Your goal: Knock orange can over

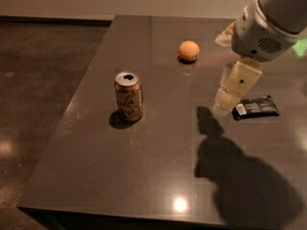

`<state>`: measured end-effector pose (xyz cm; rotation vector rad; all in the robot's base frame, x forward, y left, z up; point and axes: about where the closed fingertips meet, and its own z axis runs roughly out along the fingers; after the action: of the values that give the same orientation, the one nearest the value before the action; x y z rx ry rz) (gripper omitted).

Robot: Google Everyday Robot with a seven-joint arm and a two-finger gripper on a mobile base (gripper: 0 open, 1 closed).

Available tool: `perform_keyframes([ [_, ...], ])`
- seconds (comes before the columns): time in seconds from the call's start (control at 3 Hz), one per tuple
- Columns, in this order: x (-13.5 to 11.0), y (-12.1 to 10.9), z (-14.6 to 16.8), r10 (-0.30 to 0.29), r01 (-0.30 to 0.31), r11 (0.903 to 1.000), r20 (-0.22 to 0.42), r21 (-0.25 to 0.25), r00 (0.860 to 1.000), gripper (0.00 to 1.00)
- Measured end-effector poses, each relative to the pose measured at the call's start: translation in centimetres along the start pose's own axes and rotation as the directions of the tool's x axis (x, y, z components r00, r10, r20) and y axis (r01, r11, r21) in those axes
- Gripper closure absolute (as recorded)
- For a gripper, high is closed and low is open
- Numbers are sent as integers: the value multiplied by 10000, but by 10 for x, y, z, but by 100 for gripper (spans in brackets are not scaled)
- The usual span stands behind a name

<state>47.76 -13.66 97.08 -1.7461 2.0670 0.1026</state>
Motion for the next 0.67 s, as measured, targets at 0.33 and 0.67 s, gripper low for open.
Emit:
perform_keyframes([
  [0.33,-29,-1,24,-137,148,9996,448,-241,9989,0],
  [0.67,-65,4,53,-290,333,9983,898,-469,9955,0],
])
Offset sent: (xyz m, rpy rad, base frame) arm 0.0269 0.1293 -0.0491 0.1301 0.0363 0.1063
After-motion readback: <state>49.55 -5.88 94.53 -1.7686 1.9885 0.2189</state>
